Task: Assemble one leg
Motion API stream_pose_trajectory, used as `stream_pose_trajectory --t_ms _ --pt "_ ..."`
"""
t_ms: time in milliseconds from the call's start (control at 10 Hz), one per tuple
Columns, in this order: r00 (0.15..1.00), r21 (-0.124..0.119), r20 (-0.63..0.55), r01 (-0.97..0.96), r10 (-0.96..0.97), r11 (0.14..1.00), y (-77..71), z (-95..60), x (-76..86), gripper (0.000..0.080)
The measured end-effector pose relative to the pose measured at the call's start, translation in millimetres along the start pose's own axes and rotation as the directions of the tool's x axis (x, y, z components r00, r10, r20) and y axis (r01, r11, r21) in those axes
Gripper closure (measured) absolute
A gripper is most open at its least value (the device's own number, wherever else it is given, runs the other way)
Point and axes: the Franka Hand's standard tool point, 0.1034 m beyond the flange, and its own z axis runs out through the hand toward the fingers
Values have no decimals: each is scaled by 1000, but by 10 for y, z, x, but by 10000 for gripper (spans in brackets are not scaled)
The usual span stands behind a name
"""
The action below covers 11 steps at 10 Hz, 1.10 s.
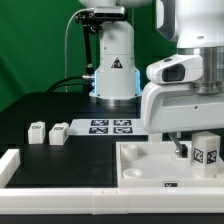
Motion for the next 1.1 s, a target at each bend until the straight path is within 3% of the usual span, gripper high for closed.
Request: stream_pose_trajectory --t_ms 200,500,700,900,1100 --pt "988 -9 3 156 -156 988 37 5 -3 150" --pt "991 -8 3 134 -134 991 38 5 -3 515" --pt "995 -8 2 99 -99 995 39 5 -3 514" --pt "991 -3 -2 -133 133 991 39 3 0 514" --pt "903 1 -10 -430 430 903 39 0 1 514"
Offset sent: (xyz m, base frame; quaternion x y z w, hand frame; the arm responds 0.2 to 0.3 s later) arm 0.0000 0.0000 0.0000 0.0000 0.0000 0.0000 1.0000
